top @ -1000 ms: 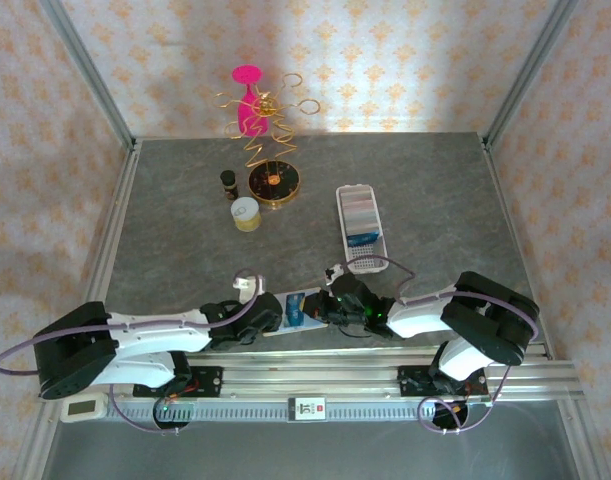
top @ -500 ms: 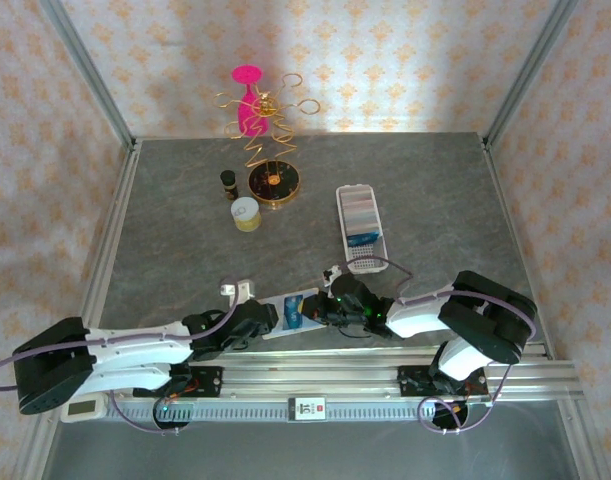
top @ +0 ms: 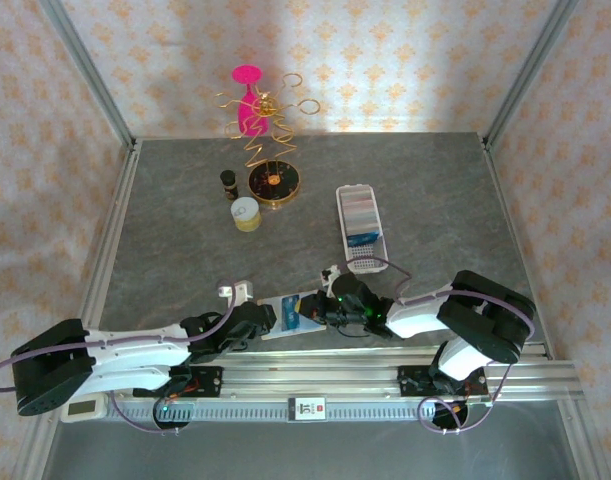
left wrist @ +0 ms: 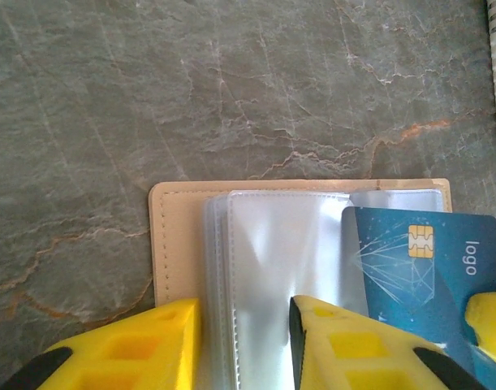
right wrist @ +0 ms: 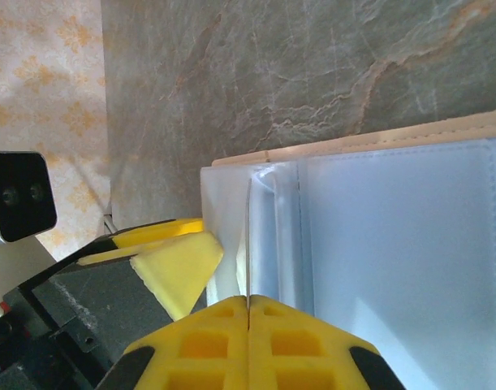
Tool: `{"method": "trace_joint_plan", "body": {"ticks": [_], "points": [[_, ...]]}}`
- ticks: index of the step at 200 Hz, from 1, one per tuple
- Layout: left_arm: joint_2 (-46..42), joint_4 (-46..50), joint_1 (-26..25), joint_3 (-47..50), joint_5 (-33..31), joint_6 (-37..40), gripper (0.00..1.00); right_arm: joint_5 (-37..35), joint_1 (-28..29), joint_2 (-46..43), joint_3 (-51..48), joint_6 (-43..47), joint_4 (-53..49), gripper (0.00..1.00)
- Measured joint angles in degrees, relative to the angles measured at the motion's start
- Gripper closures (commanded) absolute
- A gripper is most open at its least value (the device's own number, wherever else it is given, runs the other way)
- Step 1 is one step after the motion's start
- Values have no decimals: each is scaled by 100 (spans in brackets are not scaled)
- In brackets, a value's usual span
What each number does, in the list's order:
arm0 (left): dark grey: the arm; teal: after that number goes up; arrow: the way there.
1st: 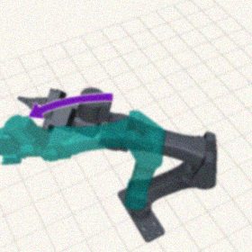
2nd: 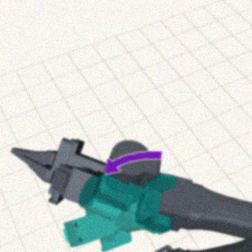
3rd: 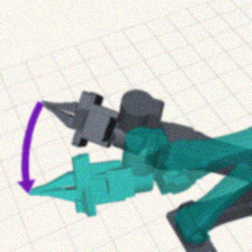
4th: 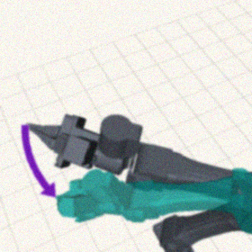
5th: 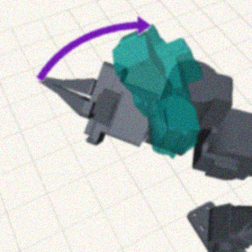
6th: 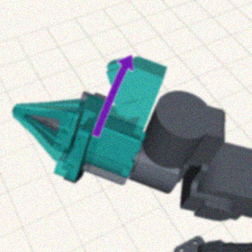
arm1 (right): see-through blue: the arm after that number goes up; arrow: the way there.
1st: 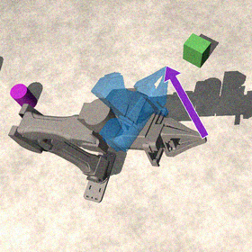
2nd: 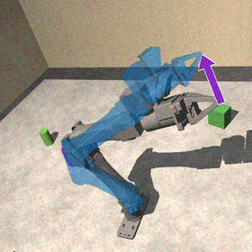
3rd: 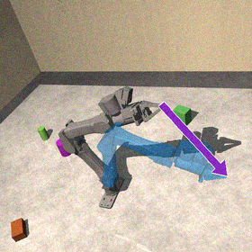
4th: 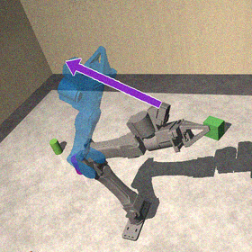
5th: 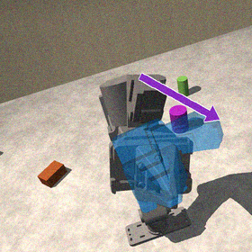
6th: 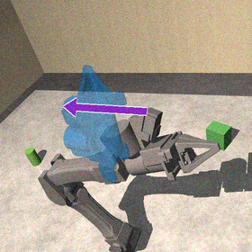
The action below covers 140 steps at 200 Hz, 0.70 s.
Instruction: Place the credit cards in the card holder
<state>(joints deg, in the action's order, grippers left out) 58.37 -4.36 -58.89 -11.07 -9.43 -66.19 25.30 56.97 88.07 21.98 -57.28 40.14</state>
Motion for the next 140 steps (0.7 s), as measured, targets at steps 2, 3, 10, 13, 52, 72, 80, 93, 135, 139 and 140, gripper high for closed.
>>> {"method": "trace_joint_plan", "body": {"ticks": [2,3,10,13,52,72,80,93,135,139,140], "points": [[2,-2,0,0,0,2,68,-4,0,0,-4,0,2,100],[2,-4,0,0,0,2,68,-4,0,0,-7,0,2,100],[13,-13,0,0,0,2,68,-11,0,-2,-20,-7,0,100],[15,-17,0,0,0,2,68,-20,0,-2,-24,-13,0,100],[55,-68,0,2,0,2,68,-17,0,-2,-52,-15,0,100],[127,-201,0,17,11,4,68,44,0,59,-52,-15,31,100],[151,-264,0,26,17,11,68,70,0,105,-50,-15,68,100],[179,-304,0,31,20,20,67,116,0,179,-48,-15,131,100],[175,-363,0,48,42,22,67,212,0,450,98,-22,284,100],[170,-380,0,61,42,22,67,212,0,468,111,-28,284,100],[170,-385,0,63,42,22,67,212,0,470,114,-31,286,100]]}}
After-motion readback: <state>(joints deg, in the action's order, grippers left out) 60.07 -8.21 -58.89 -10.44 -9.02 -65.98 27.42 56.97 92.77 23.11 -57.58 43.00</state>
